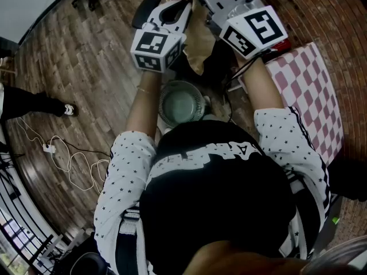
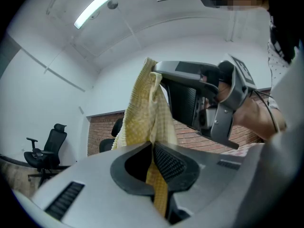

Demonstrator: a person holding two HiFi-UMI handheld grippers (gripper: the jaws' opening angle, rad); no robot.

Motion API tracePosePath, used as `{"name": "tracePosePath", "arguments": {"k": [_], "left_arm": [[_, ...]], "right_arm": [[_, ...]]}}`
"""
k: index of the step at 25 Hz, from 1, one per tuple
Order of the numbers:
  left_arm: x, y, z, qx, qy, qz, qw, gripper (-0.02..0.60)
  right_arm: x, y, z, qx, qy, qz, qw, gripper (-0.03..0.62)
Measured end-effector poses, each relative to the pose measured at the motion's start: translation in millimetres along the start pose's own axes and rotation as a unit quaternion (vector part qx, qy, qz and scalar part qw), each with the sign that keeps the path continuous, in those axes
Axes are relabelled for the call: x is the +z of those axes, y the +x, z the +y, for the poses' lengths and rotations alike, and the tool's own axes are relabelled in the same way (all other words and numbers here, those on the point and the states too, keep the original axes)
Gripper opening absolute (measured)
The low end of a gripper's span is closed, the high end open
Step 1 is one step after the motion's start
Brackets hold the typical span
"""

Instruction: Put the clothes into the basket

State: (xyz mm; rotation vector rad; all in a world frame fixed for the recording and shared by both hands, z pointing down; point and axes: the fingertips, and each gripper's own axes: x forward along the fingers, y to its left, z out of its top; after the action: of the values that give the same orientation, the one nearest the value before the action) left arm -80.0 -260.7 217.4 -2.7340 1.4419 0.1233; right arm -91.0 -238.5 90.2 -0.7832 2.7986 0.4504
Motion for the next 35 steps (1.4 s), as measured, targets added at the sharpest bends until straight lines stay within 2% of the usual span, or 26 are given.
{"name": "tracePosePath", "arguments": {"k": [19,35], "left_arm": [[22.3,-40.3,-2.0,-0.021,-0.001,-0.015,0.9997,0.026],[43.1,-63.2,-19.6,-0.039,0.002,-0.025,0.9989,0.026]], "right_arm": [[26.7,9.2,38.2,-0.009,-0.019,-0.009,1.0,0.029],[54.5,0.3,55.8,-0.022,-0.033,-0.023,0.999,0.031]]}}
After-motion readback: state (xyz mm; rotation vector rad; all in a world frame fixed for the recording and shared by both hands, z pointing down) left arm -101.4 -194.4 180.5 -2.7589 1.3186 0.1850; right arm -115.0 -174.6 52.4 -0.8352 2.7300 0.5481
